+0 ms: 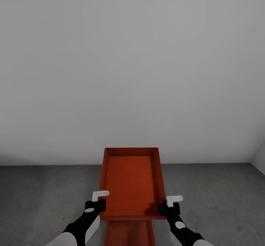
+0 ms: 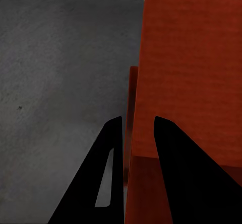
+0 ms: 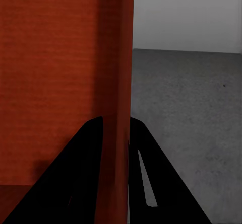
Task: Move the two storage containers from the living room to the garage. In the garage, place one container on the floor and stack the other container on top of it (either order is fine).
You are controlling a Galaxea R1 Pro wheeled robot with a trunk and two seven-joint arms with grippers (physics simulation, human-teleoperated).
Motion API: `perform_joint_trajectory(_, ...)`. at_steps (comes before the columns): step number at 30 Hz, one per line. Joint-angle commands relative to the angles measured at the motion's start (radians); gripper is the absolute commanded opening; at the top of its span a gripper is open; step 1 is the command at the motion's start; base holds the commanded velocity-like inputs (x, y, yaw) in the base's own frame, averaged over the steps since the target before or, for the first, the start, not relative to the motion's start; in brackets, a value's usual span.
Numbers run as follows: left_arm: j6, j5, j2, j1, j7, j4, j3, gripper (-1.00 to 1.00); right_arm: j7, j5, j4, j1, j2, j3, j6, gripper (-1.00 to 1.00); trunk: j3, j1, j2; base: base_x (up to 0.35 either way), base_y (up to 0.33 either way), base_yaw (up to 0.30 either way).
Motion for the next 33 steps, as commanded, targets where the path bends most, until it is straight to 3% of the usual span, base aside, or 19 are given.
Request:
perform_joint_trajectory(1,0.001,0.007,0.013,-0.001,0.011,-0.001,0.016,-1.0,-0.01,0.002,-0.002,-0.001,-0.005,-0.033,-0.003,-1.0,-0.003,0.0,-0.001,0.0,0.0,0.0)
perform_joint_trajectory(33,0.001,0.007,0.011,-0.001,0.012,-0.001,0.016,-1.0,-0.01,0.002,-0.001,-0.001,-0.005,-0.033,-0.003,-1.0,-0.054,0.0,-0.001,0.0,0.0,0.0)
